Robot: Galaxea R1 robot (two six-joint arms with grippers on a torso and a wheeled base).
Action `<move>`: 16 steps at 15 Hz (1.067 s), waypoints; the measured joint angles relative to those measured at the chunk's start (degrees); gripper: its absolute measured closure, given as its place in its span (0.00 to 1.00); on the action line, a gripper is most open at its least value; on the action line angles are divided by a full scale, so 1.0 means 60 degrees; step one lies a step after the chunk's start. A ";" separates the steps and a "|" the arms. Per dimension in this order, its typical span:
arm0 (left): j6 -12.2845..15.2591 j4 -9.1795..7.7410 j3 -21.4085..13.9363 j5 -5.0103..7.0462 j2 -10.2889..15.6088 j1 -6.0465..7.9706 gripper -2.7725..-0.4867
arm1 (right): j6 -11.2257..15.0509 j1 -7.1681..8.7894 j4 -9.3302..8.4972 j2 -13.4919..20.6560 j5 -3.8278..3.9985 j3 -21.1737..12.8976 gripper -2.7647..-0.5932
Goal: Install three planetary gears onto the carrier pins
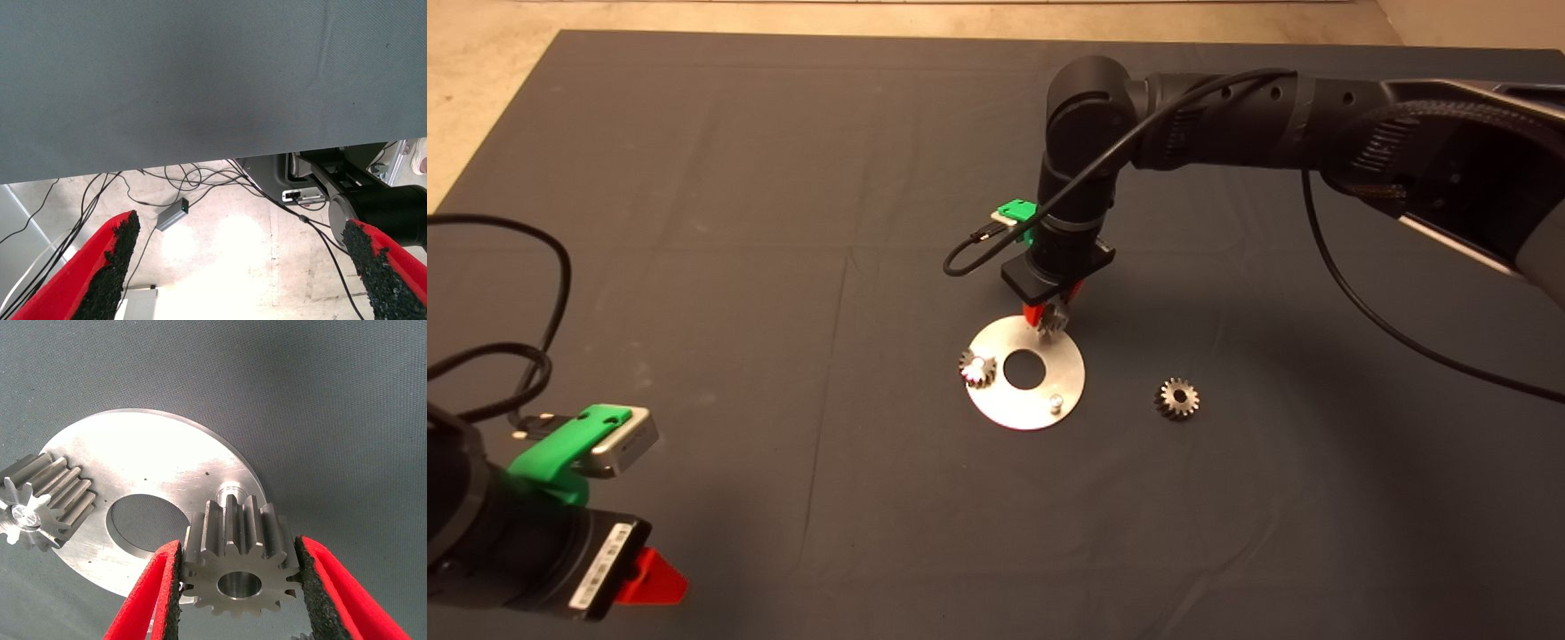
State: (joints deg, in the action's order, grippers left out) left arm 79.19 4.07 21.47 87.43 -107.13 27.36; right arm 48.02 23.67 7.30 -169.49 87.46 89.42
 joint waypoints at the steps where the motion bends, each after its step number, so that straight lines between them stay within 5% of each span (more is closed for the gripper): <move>1: -0.0002 -0.0008 0.0000 0.0000 0.0000 0.0002 0.26 | 0.0000 0.0000 0.0000 0.0000 0.0000 0.0000 0.78; 16: -0.0073 -0.0087 0.0000 -0.0004 0.0209 -0.0002 0.26 | 0.0000 -0.0112 0.0067 -0.0006 -0.0045 0.0008 0.78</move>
State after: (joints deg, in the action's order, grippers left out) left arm 78.75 3.55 21.47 87.41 -105.88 27.35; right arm 48.02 23.00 7.70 -169.52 87.19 89.47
